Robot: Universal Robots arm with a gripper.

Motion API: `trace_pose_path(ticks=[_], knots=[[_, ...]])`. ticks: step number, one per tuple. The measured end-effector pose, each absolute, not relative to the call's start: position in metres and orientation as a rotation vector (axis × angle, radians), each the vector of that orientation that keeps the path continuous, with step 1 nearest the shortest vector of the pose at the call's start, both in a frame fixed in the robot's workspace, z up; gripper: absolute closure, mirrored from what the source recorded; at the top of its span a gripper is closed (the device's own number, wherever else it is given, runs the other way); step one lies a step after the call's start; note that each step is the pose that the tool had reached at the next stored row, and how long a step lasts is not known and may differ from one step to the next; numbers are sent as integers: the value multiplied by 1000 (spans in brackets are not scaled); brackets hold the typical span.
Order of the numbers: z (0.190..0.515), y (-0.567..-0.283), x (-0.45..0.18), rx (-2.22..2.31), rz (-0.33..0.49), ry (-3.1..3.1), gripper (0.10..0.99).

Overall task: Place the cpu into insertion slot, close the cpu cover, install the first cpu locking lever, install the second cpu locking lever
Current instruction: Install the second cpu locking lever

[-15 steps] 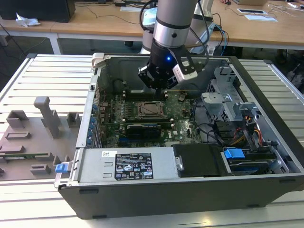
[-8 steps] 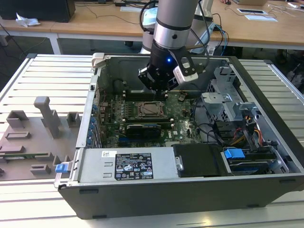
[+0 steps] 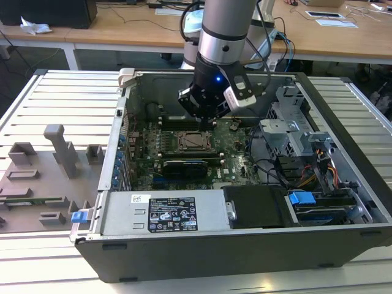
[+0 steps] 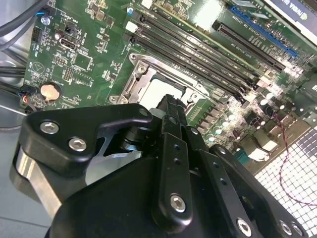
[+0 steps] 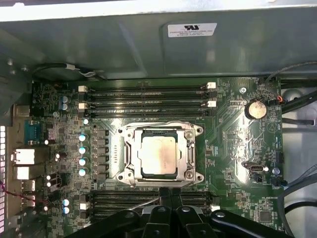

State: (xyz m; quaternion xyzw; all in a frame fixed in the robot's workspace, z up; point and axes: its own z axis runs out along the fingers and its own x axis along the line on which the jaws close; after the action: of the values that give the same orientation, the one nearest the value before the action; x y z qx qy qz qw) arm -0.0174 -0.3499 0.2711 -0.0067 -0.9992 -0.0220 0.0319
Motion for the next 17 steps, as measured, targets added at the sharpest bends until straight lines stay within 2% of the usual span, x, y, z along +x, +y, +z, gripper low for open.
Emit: trace_pose_path(ticks=[17], knots=[[271,-362,-17,-21,-68,-3077,980]])
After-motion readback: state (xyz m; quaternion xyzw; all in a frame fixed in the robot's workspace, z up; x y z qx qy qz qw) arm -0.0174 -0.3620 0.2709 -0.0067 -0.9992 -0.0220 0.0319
